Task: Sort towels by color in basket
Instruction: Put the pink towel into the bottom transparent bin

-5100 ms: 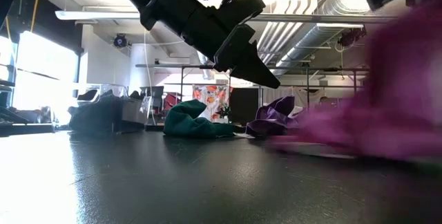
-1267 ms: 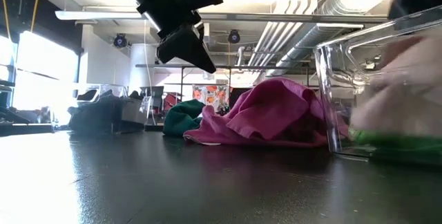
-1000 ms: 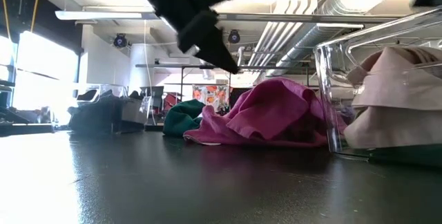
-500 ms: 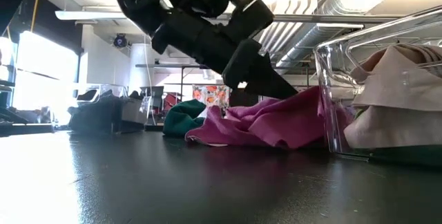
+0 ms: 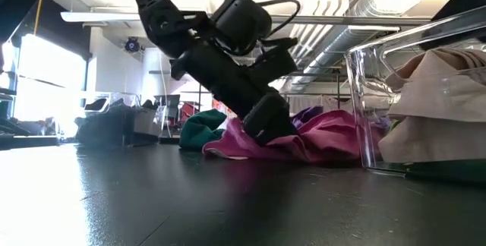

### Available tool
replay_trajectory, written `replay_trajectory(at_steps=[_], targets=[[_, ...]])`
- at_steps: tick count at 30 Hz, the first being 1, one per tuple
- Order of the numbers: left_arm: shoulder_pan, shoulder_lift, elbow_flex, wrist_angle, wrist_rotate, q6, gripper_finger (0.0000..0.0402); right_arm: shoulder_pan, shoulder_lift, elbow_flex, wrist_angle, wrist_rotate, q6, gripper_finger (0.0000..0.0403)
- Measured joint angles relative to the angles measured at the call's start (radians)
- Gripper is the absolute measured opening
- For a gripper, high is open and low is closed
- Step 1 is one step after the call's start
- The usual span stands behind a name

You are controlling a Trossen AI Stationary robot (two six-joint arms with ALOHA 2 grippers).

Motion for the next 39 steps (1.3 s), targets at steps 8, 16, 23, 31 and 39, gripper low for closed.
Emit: replay_trajectory(at_steps=[8, 16, 23, 31, 39], targets=[[-0.002, -0.003, 0.0, -0.057, -0.085, 0.061, 0.0055, -0.083, 0.0, -0.107, 0.418, -0.034, -0.366, 0.0144], [-0.118, -0.132, -0.005, -0.119, -0.311, 0.224, 0.0007, -0.186, 0.0, -0.021, 0.459, -0.067, -0.66, 0.0192], [-0.245, -0.251, -0.004, -0.116, -0.577, 0.406, 0.0003, -0.293, -0.001, 0.012, 0.443, -0.104, -0.886, 0.026], [-0.315, -0.301, -0.003, -0.049, -0.623, 0.514, 0.0001, -0.4, 0.028, 0.009, 0.438, -0.208, -0.909, 0.0261], [-0.341, -0.301, -0.003, 0.09, -0.618, 0.625, 0.0001, -0.479, 0.177, 0.009, 0.573, -0.206, -0.936, 0.0236]])
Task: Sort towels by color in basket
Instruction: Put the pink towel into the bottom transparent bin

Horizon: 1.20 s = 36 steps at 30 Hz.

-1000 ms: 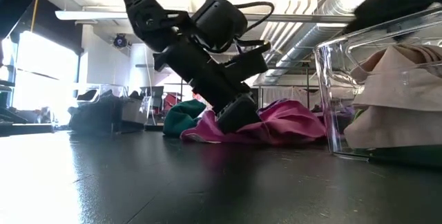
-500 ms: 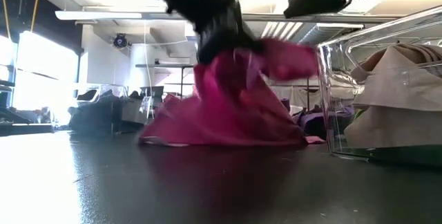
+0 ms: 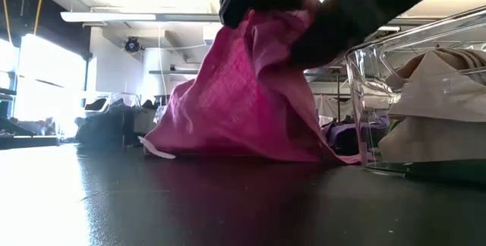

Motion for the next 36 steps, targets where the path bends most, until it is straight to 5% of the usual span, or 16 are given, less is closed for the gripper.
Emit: replay_trajectory(at_steps=[7, 11, 16, 22, 29, 36], targets=[[-0.019, 0.001, 0.0, 0.027, -0.011, 0.049, 0.001, -0.016, 0.103, 0.0, 0.193, 0.035, -0.049, 0.0113], [-0.019, -0.027, 0.0, -0.018, -0.13, 0.06, 0.0048, -0.009, 0.1, -0.001, 0.217, 0.149, -0.024, 0.0016], [-0.019, -0.103, 0.0, -0.175, -0.265, 0.022, 0.0107, 0.043, 0.036, -0.001, 0.225, 0.321, -0.032, 0.0015], [-0.017, -0.223, 0.001, -0.496, -0.606, -0.188, 0.0139, 0.177, -0.127, -0.001, 0.217, 0.5, -0.165, 0.0008], [-0.019, -0.325, 0.001, -0.948, -0.621, -0.685, 0.0136, 0.432, -0.392, 0.05, 0.018, 0.601, -0.198, 0.0003], [-0.019, -0.309, 0.001, -1.157, -0.604, -0.972, 0.0136, 0.7, -0.58, 0.258, -0.58, 0.726, 0.253, 0.0001]])
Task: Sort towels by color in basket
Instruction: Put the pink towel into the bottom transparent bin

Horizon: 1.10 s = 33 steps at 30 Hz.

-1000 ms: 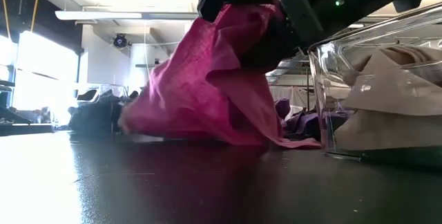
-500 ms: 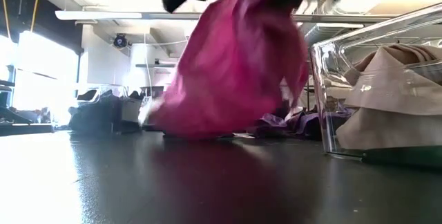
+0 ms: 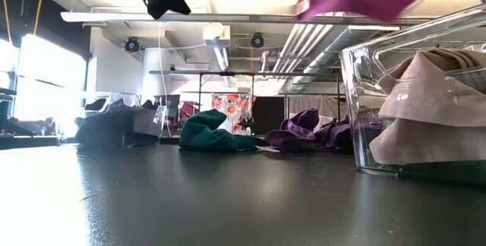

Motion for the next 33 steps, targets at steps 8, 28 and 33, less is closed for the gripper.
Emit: replay_trajectory(at_steps=[8, 28, 33], targets=[[0.017, 0.081, 0.0, 0.057, 0.068, -0.15, 0.0136, 0.02, -0.004, 0.049, -0.598, -0.171, 0.598, 0.0001], [0.08, 0.343, 0.0, 1.03, 0.807, 0.55, 0.0135, -0.363, 0.064, -0.49, -0.168, -1.072, 0.839, 0.0019], [0.08, 0.343, 0.0, 0.997, 0.812, 0.55, 0.0135, -0.419, 0.066, -0.467, -0.191, -1.16, 0.85, 0.0077]])
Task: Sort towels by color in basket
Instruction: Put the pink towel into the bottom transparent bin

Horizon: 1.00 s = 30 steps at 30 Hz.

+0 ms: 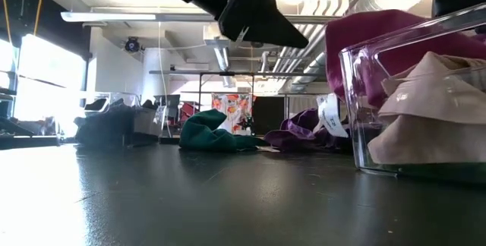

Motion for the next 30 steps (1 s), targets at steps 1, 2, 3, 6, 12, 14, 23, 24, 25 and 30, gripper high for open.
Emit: replay_trajectory(at_steps=[1, 2, 3, 6, 12, 14, 23, 24, 25, 30], targets=[[0.0, 0.0, 0.0, -0.007, 0.0, -0.001, 0.0135, -0.005, 0.003, 0.018, -0.015, -0.024, 0.002, 0.0091], [0.0, 0.0, 0.0, -0.011, 0.0, -0.001, 0.0135, -0.012, 0.005, 0.038, -0.031, -0.056, 0.002, 0.0104], [0.0, 0.0, 0.0, -0.018, 0.0, -0.004, 0.0135, -0.019, 0.004, 0.064, -0.059, -0.089, 0.004, 0.0116], [0.0, 0.0, 0.0, -0.031, 0.0, -0.009, 0.0135, -0.035, 0.003, 0.151, -0.13, -0.193, 0.044, 0.0138], [0.0, 0.0, 0.0, -0.03, 0.0, -0.009, 0.0135, -0.024, 0.004, 0.38, -0.384, -0.23, 0.103, 0.0143], [0.0, 0.0, 0.0, -0.029, 0.001, -0.017, 0.0135, -0.005, 0.005, 0.454, -0.435, -0.232, 0.104, 0.0143], [0.022, 0.0, 0.0, -0.012, 0.077, -0.011, 0.0135, 0.1, 0.01, 0.59, -0.472, 0.238, -0.045, 0.0144], [0.03, 0.0, 0.0, -0.01, 0.106, -0.011, 0.0135, 0.097, 0.015, 0.579, -0.471, 0.314, -0.052, 0.0144], [0.038, 0.0, 0.0, -0.007, 0.13, -0.012, 0.0135, 0.09, 0.023, 0.566, -0.472, 0.369, -0.052, 0.0144], [0.055, 0.0, 0.0, 0.002, 0.16, 0.001, 0.0135, 0.007, 0.084, 0.476, -0.44, 0.431, -0.055, 0.0144]])
